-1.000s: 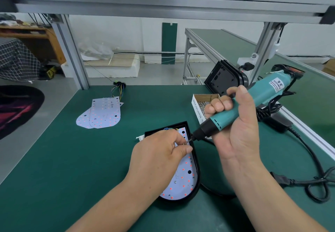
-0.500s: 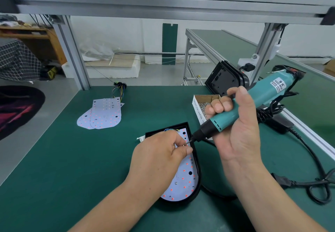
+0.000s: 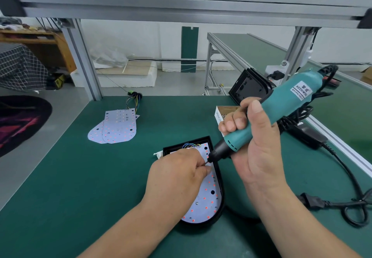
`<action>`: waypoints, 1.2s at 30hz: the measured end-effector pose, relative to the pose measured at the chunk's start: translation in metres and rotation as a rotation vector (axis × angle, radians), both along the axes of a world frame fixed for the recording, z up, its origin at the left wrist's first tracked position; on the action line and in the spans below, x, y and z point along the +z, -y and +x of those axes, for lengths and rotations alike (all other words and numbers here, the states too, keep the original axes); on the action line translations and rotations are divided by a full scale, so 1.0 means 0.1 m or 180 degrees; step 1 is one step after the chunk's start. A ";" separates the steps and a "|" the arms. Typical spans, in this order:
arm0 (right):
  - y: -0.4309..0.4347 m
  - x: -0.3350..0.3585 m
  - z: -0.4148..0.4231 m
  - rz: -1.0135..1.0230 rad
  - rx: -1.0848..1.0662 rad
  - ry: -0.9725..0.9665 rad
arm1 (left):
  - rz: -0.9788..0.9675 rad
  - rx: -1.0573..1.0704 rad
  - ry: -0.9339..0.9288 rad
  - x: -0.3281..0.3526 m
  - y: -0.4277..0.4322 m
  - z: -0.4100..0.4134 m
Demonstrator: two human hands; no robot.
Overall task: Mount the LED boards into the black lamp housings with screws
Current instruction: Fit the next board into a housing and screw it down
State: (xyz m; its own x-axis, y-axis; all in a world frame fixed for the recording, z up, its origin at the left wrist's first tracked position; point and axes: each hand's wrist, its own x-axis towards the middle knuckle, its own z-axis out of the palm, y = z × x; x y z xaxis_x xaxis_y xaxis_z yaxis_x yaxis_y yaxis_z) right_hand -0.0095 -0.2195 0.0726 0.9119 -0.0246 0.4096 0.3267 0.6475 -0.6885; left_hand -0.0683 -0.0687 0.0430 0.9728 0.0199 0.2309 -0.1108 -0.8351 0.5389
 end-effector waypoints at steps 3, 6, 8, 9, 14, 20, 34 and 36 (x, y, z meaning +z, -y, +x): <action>0.03 -0.01 0.04 0.0169 -0.0066 -0.0173 | -0.0070 -0.0063 0.0003 0.02 0.00 0.00; 0.08 -0.02 0.07 0.0391 -0.0122 -0.0332 | -0.0502 -0.0111 -0.0075 0.05 -0.02 0.00; 0.12 -0.03 0.11 0.0531 -0.0183 -0.0405 | -0.0505 -0.0133 -0.0113 0.06 -0.07 0.00; 0.14 -0.02 0.13 0.0583 -0.0217 -0.0427 | -0.0272 -0.0109 -0.0121 0.07 -0.10 0.01; 0.19 -0.01 0.20 0.0664 -0.0399 -0.0459 | 0.0953 -0.0027 -0.0167 0.00 -0.07 0.06; 0.20 -0.01 0.20 0.0772 -0.0413 -0.0572 | -0.0939 -0.0314 -0.0475 0.08 -0.24 0.14; 0.14 -0.01 0.09 0.0698 -0.0143 -0.0493 | -0.5922 0.0072 -0.1334 0.25 -0.57 0.23; 0.15 -0.01 0.10 0.0735 -0.0120 -0.0524 | -0.6195 0.0489 -0.0734 0.24 -0.66 0.29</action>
